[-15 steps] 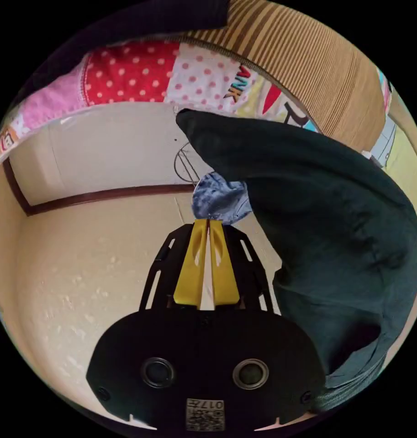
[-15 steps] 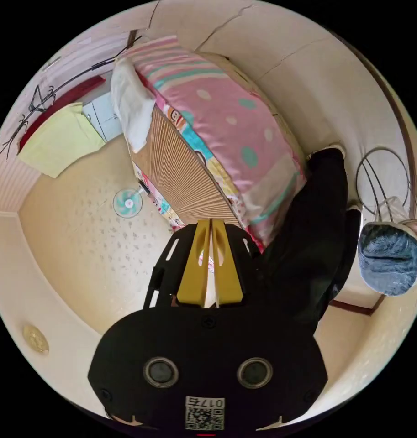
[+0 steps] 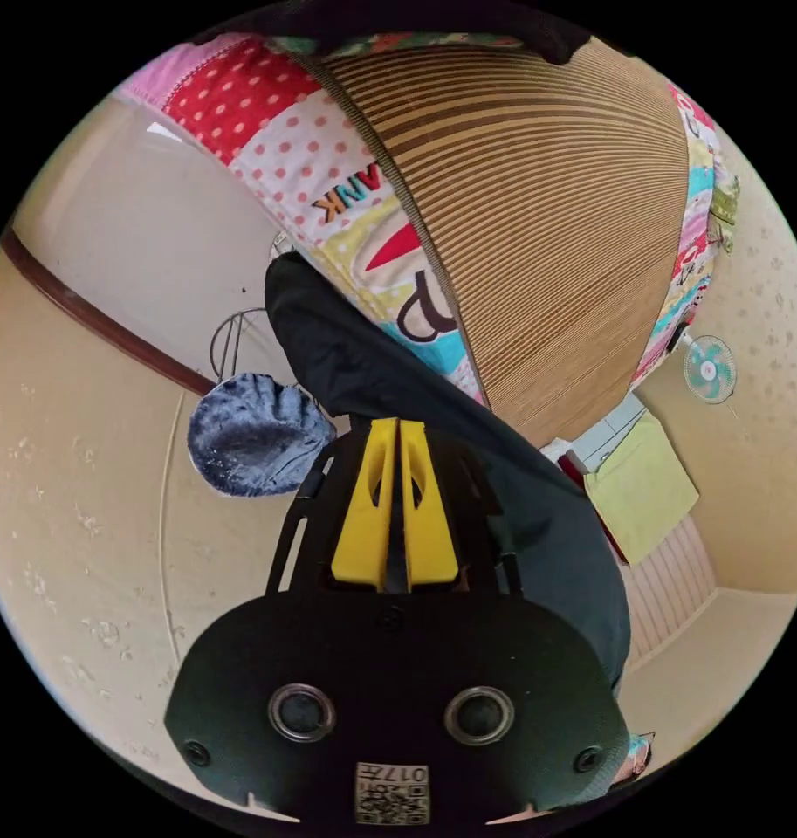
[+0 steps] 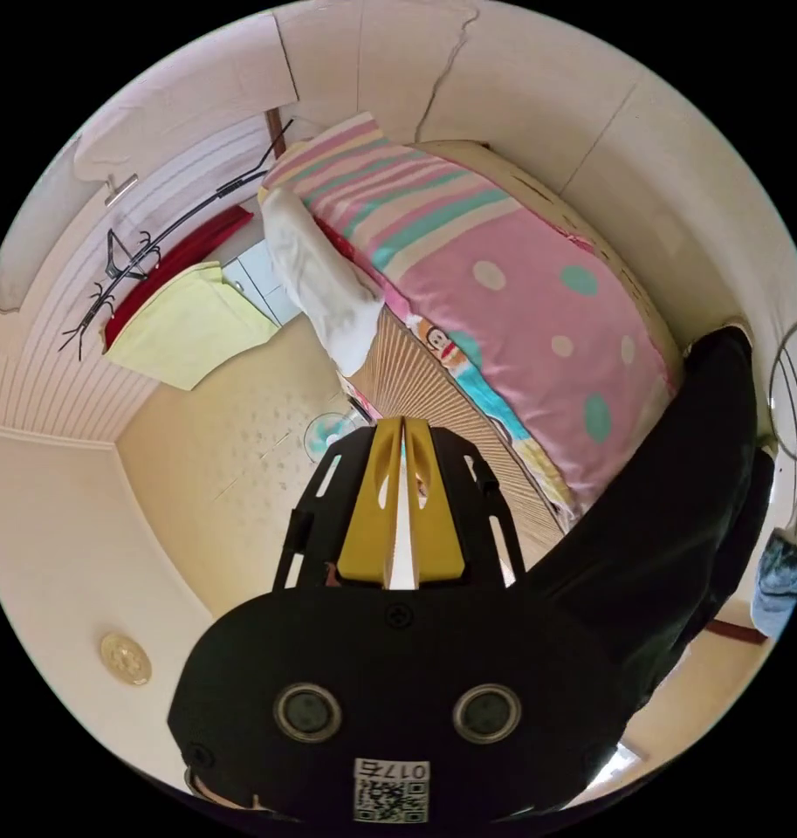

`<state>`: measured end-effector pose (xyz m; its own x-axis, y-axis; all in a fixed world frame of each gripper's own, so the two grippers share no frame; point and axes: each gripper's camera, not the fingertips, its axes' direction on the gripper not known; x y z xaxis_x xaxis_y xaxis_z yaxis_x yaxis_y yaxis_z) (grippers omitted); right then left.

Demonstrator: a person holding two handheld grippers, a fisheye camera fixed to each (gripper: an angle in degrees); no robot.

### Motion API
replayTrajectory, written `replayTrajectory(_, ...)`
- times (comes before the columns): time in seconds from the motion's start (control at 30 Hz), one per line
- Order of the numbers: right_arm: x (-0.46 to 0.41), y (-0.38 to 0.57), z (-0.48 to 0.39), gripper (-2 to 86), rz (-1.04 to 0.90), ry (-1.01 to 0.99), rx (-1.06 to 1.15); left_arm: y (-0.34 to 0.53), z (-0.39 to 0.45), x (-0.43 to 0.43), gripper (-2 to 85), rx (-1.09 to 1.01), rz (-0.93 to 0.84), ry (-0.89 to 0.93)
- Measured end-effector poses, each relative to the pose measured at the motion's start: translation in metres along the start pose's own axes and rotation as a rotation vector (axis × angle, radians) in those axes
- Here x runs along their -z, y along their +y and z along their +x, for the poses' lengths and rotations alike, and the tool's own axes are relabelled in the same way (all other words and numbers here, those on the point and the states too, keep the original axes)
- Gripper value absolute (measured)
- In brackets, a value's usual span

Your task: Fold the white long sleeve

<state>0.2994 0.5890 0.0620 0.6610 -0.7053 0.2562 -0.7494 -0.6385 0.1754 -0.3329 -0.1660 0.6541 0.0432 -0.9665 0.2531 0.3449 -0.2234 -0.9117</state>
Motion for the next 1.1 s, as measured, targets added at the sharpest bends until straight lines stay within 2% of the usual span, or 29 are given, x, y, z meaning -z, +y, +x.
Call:
replayTrajectory(0.07, -0.024, -0.013, -0.027, 0.9, -0.011, 0.031, 0.043, 0.014, 0.043, -0.009, -1.0, -0.079, 0.092, 0.023)
replayTrajectory(0.23, -0.053, -0.033, -0.098, 2.8, 0.188, 0.160, 0.093, 0.054, 0.072, -0.053, -1.0, -0.117, 0.120, -0.043)
replayTrajectory(0.33, -0.071, -0.048, -0.132, 6.6, 0.229, 0.381, 0.094, 0.082, 0.048, -0.087, -1.0, -0.020, 0.077, -0.131)
replayTrajectory(0.47, -0.119, -0.077, -0.138, 9.6, 0.070, 0.582, 0.078, 0.133, -0.013, -0.114, -1.0, 0.168, 0.030, -0.204)
replayTrajectory(0.57, -0.156, -0.078, -0.135, 8.0, 0.030, 0.746, 0.109, 0.175, -0.052, -0.121, -1.0, 0.300, 0.047, -0.220)
replayTrajectory(0.67, -0.182, -0.050, -0.142, 5.1, 0.043, 0.924, 0.278, 0.206, -0.078, -0.135, -1.0, 0.411, 0.086, -0.156)
replayTrajectory(0.73, -0.202, -0.031, -0.134, 3.9, -0.122, 0.926, 0.385, 0.214, -0.085, -0.149, -1.0, 0.441, 0.120, -0.091)
replayTrajectory(0.77, -0.218, -0.017, -0.122, 3.2, -0.296, 0.858, 0.423, 0.215, -0.087, -0.160, -1.0, 0.452, 0.134, -0.047)
replayTrajectory(0.8, -0.234, -0.003, -0.103, 2.6, -0.482, 0.763, 0.395, 0.214, -0.088, -0.167, -1.0, 0.454, 0.136, -0.026)
replayTrajectory(0.87, -0.256, 0.021, -0.072, 1.9, -0.725, 0.715, 0.290, 0.201, -0.082, -0.191, -1.0, 0.435, 0.120, 0.020)
replayTrajectory(0.9, -0.270, 0.039, -0.055, 1.7, -0.895, 0.780, 0.256, 0.197, -0.079, -0.196, -1.0, 0.426, 0.114, 0.017)
replayTrajectory(0.93, -0.277, 0.048, -0.048, 1.6, -0.987, 0.829, 0.261, 0.187, -0.072, -0.202, -1.0, 0.401, 0.102, -0.002)
replayTrajectory(1.0, -0.292, 0.089, -0.035, 1.5, -1.303, 0.977, 0.383, 0.172, -0.061, -0.205, -1.0, 0.352, 0.097, -0.042)
replayTrajectory(1.07, -0.286, 0.102, -0.044, 1.5, -1.343, 0.997, 0.474, 0.155, -0.042, -0.200, -1.0, 0.252, 0.138, -0.068)
replayTrajectory(1.1, -0.276, 0.099, -0.058, 1.7, -1.273, 0.994, 0.529, 0.152, -0.037, -0.197, -1.0, 0.220, 0.157, -0.074)
